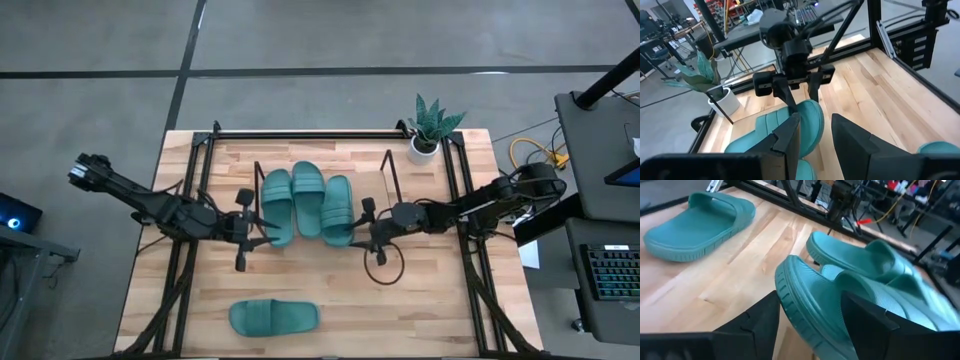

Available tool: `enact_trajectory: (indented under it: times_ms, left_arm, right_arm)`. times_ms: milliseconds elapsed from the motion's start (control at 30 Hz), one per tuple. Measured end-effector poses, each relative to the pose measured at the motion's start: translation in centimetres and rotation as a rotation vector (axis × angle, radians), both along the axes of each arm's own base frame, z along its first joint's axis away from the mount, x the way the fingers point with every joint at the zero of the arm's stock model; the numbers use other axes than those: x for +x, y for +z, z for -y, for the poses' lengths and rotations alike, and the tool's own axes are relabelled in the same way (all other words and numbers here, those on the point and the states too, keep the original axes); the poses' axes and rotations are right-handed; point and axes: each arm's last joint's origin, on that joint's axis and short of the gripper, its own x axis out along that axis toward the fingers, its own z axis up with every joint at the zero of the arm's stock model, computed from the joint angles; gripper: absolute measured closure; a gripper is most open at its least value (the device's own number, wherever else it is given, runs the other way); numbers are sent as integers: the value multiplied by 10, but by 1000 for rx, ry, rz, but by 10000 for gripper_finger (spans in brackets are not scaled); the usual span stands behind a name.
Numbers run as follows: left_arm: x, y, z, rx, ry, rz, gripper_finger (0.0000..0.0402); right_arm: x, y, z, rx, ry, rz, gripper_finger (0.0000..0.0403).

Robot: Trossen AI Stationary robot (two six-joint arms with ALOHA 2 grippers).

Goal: Pick and place slides into the shelf
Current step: Put the green slipper on the shelf

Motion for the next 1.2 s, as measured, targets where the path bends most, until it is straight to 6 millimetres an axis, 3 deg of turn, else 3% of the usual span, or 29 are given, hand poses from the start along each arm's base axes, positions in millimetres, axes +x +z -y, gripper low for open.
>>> enact_trajectory:
  times_ms: [700,900,1200]
  left_arm:
    - [-1,2,-1,-28,6,10,305]
    - [-1,2,0,-27,6,8,305]
    - [-1,2,-1,-28,6,9,305]
  right_arm:
    - [-3,-9,0,355,-141,-146,202]
    - [-4,-9,0,362,-143,-154,201]
    - [-3,-9,0,317,-122,-144,140]
